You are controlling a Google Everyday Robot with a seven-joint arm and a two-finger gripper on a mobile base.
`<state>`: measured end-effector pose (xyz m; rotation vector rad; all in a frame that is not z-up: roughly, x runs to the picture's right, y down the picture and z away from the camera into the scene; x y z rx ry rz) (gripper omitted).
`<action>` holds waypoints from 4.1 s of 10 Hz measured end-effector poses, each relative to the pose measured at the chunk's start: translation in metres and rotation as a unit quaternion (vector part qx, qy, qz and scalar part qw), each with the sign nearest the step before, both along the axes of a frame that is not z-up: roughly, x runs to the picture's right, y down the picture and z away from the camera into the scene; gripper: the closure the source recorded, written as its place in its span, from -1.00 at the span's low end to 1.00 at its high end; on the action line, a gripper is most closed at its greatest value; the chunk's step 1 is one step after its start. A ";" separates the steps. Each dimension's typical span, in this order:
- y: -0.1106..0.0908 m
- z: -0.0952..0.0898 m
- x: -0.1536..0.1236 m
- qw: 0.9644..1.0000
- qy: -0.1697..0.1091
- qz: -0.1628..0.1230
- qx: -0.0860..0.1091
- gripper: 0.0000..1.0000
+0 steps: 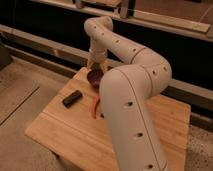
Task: Drag the ceramic bowl in a circle
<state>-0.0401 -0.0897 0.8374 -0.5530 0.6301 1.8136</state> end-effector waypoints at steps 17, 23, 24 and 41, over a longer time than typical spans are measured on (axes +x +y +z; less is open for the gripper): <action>-0.029 0.047 -0.039 0.959 -0.176 -0.215 0.052 -0.30; 0.015 0.044 -0.062 0.963 -0.185 -0.198 -0.006 -0.30; 0.025 0.049 -0.061 0.962 -0.181 -0.201 -0.020 -0.30; 0.007 0.066 -0.064 0.958 -0.219 -0.183 -0.001 1.00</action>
